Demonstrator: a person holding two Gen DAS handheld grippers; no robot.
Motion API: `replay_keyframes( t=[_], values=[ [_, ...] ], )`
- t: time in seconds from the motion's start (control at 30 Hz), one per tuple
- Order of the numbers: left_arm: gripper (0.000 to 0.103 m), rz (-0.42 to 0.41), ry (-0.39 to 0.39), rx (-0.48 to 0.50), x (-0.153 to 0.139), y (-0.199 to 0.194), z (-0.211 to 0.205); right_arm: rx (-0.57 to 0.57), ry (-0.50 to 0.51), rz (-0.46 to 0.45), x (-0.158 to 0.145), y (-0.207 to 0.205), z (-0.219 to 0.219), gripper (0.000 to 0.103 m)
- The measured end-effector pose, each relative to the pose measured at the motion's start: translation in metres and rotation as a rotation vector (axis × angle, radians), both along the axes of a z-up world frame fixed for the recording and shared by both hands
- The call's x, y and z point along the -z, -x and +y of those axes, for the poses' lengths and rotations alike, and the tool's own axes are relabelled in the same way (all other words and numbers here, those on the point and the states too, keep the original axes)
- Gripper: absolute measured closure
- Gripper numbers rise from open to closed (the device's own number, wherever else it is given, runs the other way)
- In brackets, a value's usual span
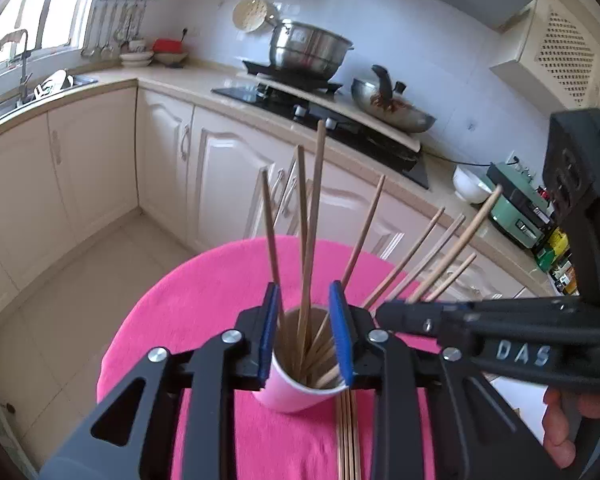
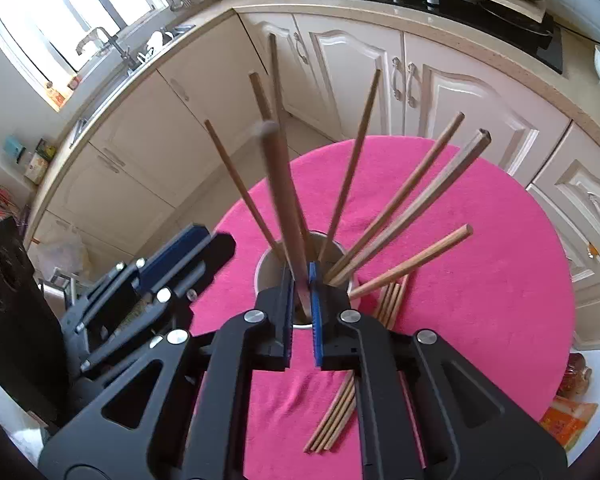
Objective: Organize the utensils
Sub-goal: 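Lift both held chopsticks into the white cup and open both grippers, then move both open grippers back down to the loose chopsticks beside the cup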
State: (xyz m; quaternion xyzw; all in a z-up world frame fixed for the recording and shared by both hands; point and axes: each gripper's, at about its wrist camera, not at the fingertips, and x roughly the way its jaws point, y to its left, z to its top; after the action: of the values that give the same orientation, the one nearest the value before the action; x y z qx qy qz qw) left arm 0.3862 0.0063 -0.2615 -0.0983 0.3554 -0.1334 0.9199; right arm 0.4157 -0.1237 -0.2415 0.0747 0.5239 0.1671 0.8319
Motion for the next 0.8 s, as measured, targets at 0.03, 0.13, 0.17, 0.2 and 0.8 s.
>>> replay_keyframes(
  t=[0.03, 0.13, 0.17, 0.2, 0.8],
  values=[
    [0.072, 0.007, -0.002, -0.004, 0.000, 0.002, 0.000, -0.001, -0.002, -0.006, -0.002, 0.001, 0.001, 0.091],
    [0.069, 0.022, -0.002, -0.030, -0.002, 0.008, 0.004, 0.001, 0.002, -0.030, -0.008, 0.006, -0.001, 0.075],
    [0.065, 0.026, 0.000, -0.037, -0.003, 0.010, 0.004, 0.002, -0.007, -0.036, -0.011, 0.009, -0.003, 0.070],
    [0.064, 0.029, -0.003, -0.046, -0.004, 0.013, 0.004, 0.005, -0.009, -0.043, -0.013, 0.011, -0.004, 0.058],
    [0.063, 0.187, -0.030, 0.009, 0.018, 0.055, -0.038, 0.065, 0.082, -0.115, -0.016, 0.089, -0.073, 0.055]
  ],
)
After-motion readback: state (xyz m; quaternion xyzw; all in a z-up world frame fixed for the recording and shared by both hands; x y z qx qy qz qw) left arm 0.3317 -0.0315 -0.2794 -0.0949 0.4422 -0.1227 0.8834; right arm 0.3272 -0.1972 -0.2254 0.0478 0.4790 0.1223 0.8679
